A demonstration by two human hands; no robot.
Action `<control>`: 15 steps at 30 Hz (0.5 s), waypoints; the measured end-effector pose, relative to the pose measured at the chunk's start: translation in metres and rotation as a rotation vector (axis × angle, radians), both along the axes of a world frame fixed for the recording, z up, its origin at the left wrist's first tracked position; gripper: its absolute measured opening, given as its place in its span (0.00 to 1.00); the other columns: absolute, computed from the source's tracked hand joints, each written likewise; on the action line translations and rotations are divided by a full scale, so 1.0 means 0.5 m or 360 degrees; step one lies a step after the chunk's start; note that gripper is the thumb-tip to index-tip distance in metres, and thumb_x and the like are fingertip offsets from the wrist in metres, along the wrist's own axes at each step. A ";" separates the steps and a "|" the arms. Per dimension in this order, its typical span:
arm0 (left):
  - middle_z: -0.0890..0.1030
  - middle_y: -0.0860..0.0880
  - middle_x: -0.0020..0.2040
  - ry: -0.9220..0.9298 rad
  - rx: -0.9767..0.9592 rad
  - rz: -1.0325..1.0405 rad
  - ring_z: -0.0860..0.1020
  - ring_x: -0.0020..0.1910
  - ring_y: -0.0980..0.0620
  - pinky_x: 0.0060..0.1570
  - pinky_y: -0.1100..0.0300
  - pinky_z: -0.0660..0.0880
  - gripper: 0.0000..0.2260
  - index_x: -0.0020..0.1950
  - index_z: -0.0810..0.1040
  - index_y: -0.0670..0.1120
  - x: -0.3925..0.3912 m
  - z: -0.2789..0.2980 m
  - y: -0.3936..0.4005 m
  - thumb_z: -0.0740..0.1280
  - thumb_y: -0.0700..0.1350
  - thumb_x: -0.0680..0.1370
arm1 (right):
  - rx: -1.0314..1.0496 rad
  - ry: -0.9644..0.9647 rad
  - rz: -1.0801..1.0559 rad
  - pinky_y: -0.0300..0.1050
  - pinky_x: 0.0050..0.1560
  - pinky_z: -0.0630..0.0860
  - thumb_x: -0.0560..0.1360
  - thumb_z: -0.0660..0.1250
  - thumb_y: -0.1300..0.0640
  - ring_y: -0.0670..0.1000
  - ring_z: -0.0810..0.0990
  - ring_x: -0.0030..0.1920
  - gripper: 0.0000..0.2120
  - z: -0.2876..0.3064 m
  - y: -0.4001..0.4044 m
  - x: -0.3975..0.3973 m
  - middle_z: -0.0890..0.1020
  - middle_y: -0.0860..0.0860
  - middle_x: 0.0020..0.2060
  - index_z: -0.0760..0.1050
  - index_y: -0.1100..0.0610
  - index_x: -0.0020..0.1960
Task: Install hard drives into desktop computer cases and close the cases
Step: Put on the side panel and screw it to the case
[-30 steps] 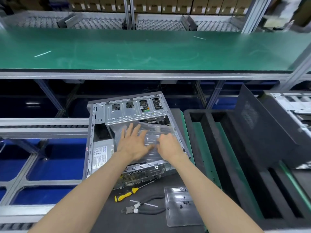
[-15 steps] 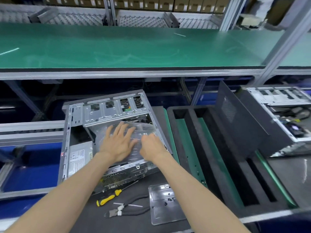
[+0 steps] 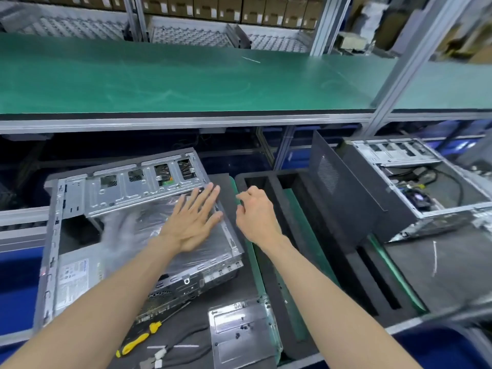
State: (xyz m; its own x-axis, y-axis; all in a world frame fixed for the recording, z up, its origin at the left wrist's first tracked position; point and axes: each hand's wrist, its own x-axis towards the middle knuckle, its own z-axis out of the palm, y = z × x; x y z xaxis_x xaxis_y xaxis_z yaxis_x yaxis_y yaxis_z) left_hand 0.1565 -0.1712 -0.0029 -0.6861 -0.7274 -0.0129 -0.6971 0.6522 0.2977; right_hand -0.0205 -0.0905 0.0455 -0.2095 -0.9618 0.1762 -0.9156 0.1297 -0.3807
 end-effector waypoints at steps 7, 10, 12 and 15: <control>0.40 0.58 0.81 -0.0160 -0.0241 -0.0152 0.38 0.81 0.51 0.77 0.48 0.32 0.31 0.82 0.41 0.58 -0.159 0.005 -0.015 0.40 0.68 0.81 | 0.0152 0.0438 -0.0399 0.51 0.60 0.68 0.77 0.64 0.55 0.57 0.70 0.63 0.17 -0.004 0.035 -0.164 0.72 0.55 0.65 0.73 0.59 0.64; 0.40 0.57 0.82 -0.0182 -0.0227 -0.0278 0.39 0.81 0.52 0.77 0.48 0.34 0.31 0.82 0.41 0.58 -0.233 0.005 -0.009 0.44 0.66 0.82 | 0.0170 0.0529 -0.0595 0.53 0.68 0.63 0.75 0.67 0.54 0.59 0.64 0.72 0.24 0.006 0.056 -0.243 0.66 0.58 0.73 0.69 0.60 0.69; 0.39 0.57 0.82 -0.0208 -0.0187 -0.0344 0.40 0.81 0.52 0.78 0.47 0.36 0.31 0.82 0.41 0.58 -0.276 0.002 -0.002 0.45 0.66 0.82 | 0.0254 0.0614 -0.0762 0.56 0.74 0.59 0.74 0.70 0.51 0.61 0.57 0.77 0.36 0.015 0.070 -0.294 0.59 0.61 0.77 0.60 0.62 0.76; 0.42 0.56 0.83 -0.0217 -0.0102 -0.0425 0.44 0.82 0.51 0.79 0.48 0.41 0.30 0.83 0.44 0.57 -0.327 -0.007 0.010 0.47 0.64 0.83 | 0.0441 0.0639 -0.1027 0.61 0.77 0.54 0.75 0.71 0.47 0.64 0.50 0.79 0.48 0.030 0.088 -0.367 0.52 0.64 0.79 0.45 0.65 0.80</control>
State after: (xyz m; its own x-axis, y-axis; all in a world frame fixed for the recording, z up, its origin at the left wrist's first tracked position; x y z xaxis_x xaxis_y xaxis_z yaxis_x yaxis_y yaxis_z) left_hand -0.0069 -0.1662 -0.0064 -0.8482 -0.5240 -0.0781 -0.5293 0.8321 0.1657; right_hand -0.2040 -0.0466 0.0604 -0.7097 -0.6926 0.1292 -0.6880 0.7208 0.0849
